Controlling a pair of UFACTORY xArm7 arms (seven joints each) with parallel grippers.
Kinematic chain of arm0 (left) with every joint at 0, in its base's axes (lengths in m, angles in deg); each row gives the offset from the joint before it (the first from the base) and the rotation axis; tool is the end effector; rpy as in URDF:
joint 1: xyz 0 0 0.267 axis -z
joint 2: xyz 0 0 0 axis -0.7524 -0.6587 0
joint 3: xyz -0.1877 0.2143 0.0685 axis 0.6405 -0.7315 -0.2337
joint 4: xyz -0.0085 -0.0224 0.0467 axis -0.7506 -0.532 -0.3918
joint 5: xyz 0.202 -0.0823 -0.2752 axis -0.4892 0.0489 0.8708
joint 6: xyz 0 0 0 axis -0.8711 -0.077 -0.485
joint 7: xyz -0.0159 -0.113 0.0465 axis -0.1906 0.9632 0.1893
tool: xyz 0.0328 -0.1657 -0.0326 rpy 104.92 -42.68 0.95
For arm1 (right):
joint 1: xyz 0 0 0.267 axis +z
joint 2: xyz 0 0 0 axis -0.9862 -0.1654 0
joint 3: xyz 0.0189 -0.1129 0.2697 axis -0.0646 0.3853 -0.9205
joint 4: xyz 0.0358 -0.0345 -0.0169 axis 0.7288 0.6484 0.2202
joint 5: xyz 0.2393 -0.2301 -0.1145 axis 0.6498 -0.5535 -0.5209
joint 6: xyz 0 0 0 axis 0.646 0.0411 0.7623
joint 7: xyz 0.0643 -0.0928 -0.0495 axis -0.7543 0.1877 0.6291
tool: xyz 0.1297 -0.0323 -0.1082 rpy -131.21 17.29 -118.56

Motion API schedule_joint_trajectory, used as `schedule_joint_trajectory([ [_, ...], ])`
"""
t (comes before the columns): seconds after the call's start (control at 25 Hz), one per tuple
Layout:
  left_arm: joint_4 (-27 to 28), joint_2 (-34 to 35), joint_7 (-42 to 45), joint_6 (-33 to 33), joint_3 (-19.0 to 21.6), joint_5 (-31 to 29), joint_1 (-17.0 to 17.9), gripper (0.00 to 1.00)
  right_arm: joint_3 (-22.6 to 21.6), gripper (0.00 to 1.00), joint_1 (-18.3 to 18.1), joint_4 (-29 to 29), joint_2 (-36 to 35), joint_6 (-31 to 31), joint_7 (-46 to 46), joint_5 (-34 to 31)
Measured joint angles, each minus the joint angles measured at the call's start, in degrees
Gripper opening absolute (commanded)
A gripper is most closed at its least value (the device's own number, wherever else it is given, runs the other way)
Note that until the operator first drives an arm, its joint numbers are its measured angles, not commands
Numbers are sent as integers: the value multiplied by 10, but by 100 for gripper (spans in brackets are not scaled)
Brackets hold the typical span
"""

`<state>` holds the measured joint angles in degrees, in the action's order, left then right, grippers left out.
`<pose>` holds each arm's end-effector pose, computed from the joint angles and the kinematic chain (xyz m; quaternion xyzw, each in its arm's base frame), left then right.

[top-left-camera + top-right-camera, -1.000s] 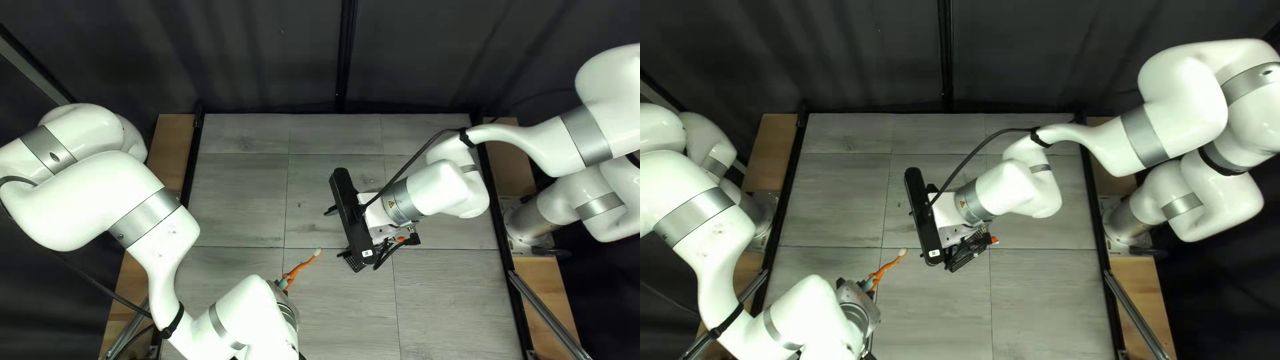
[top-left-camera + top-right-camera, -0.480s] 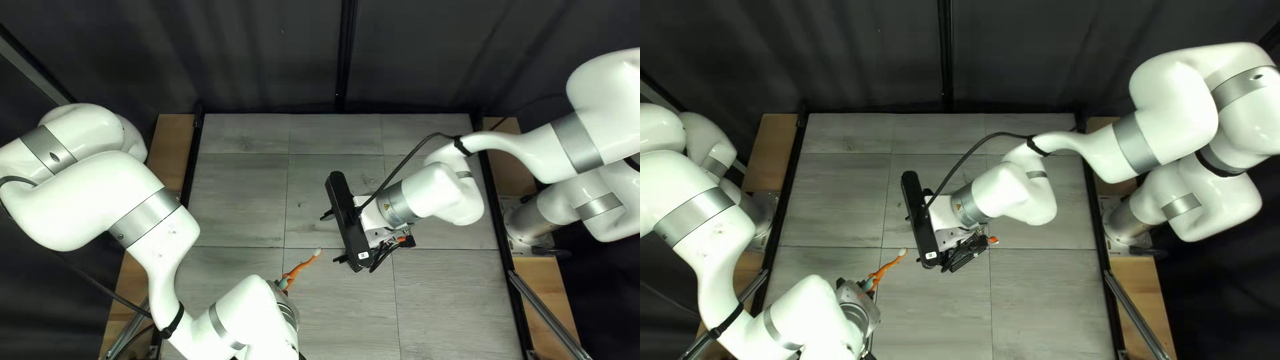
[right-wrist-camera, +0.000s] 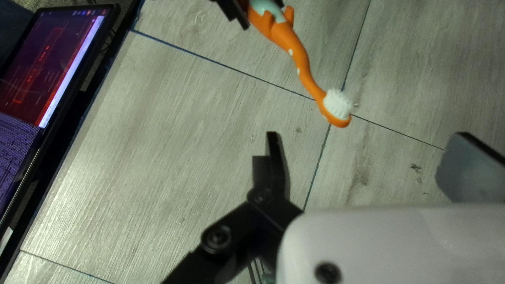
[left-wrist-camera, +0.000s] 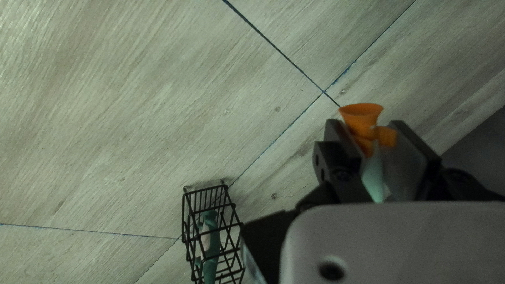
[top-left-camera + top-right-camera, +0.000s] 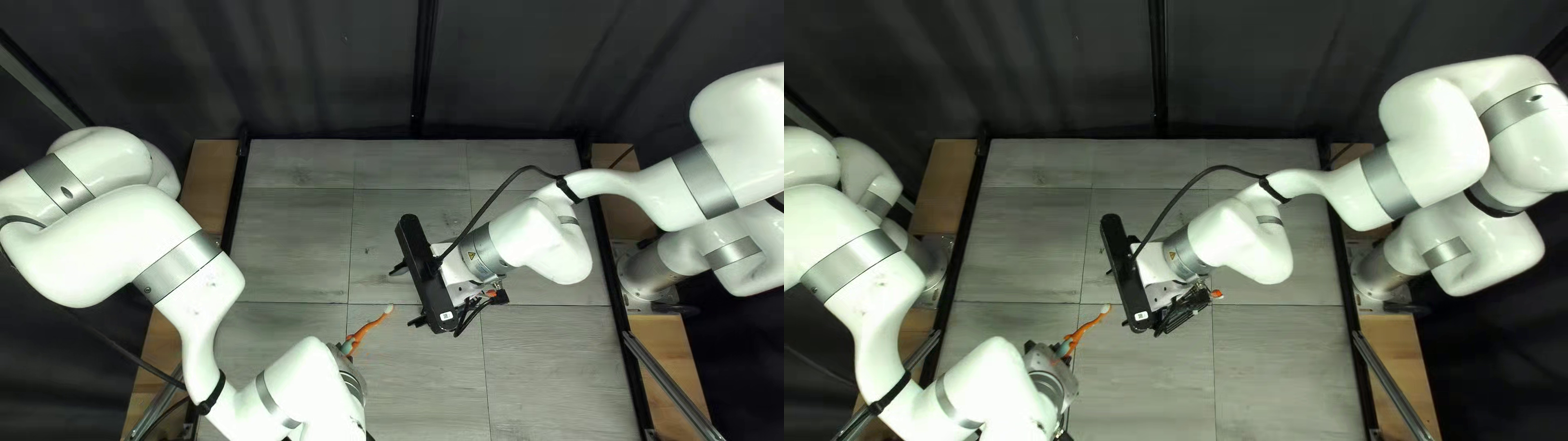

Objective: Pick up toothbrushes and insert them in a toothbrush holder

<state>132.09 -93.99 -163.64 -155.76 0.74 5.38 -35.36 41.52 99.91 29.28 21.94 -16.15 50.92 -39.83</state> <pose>0.4001 -0.1939 0.1564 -0.3848 0.8927 0.2329 0.0266 0.5793 0.1187 0.2232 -0.9230 -0.1742 -0.3426 0.0174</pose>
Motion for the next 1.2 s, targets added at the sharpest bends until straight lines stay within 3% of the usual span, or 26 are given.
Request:
schedule_joint_trajectory([
  [0.32,0,0,0,0,0,0,0,0,-1,100,1,3,1,-3,1,-1],
  [0.52,0,0,0,0,0,0,0,0,-6,100,9,17,11,-21,69,58],
  [0.72,0,0,0,0,0,0,0,0,-9,100,13,25,14,-33,91,71],
  [1.2,0,0,0,0,0,0,0,0,-9,100,16,-4,-39,-57,88,69],
])
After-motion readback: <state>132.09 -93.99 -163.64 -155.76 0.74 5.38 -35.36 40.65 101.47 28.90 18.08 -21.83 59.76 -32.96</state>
